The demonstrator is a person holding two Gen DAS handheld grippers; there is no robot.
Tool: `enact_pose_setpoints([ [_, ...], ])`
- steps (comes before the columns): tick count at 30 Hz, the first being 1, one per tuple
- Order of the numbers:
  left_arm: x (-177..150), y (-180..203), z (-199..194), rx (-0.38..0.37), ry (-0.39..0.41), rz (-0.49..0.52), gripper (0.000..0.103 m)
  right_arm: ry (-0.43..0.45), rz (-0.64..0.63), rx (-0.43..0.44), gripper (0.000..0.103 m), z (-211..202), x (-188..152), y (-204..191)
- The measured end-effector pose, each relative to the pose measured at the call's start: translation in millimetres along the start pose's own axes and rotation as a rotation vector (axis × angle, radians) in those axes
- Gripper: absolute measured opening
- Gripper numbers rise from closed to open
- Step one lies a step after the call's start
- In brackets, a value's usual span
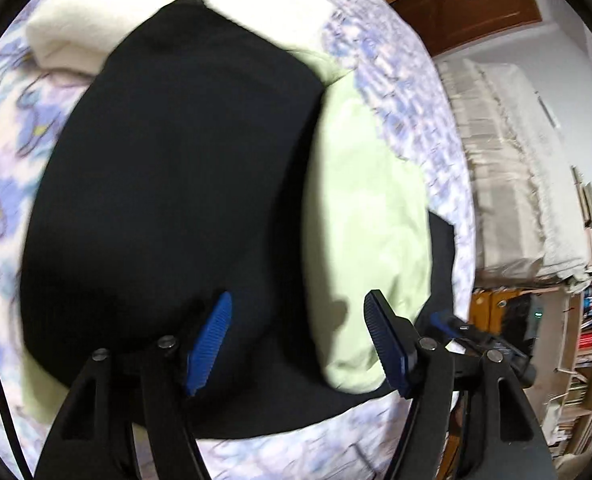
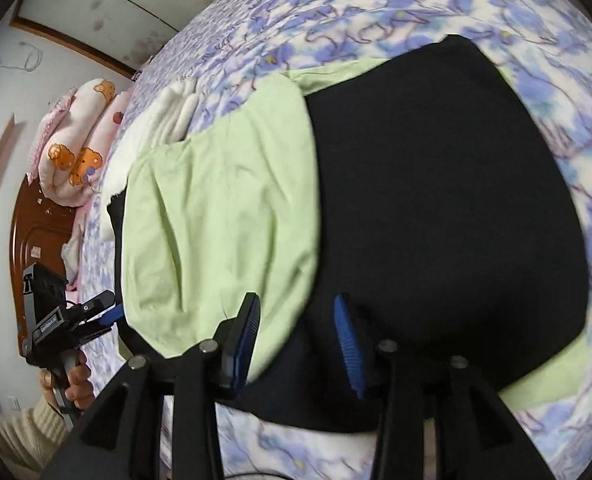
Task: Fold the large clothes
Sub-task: 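Fold the jacket bundle over onto itself with both tools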
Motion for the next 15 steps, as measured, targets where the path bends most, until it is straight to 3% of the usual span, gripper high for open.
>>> enact_pose_setpoints([
  [5,-1.8,6.0,28.2,0.002,-0.044,-0.008,0.068,-0.027,0.042,0.001,0.039,35.9,4.1,0.1],
  [6,-2.8,5.4,34.1,0.012,-0.051,-0.011,0.059,-0.030,0.035,0.004,0.038,38.4,2.4,-0.2],
  [7,-4.4,5.8,37.6,0.024,-0.055,0.000,0.018,-0.035,0.023,0.007,0.025,38.7,0.7,-2.1],
  [8,-6.3,8.6,38.8,0.041,-0.053,0.030,0.001,-0.027,0.000,0.008,0.003,35.9,-0.4,-6.1],
  [10,-11.1,11.5,37.8,0.139,-0.001,0.102,0.005,0.022,-0.049,-0.027,0.003,24.0,-3.2,-10.9],
  [12,-14.3,3.4,47.4,0.188,-0.021,0.113,0.006,0.004,-0.054,-0.073,0.003,29.3,-8.3,-2.7],
  [15,-11.0,-5.9,53.9,0.189,-0.042,0.078,0.008,-0.031,-0.037,-0.096,0.002,41.6,-13.4,6.0],
])
Point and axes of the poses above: each gripper's, at about its wrist camera, not at the fingertips, and z roughly the way its jaws point, y to its right, x to its top, the point moved 2 cm from there along z, roughly the way its jaws point, and after that the axes turned 10 degrees about -z, right-handed, at the moved point
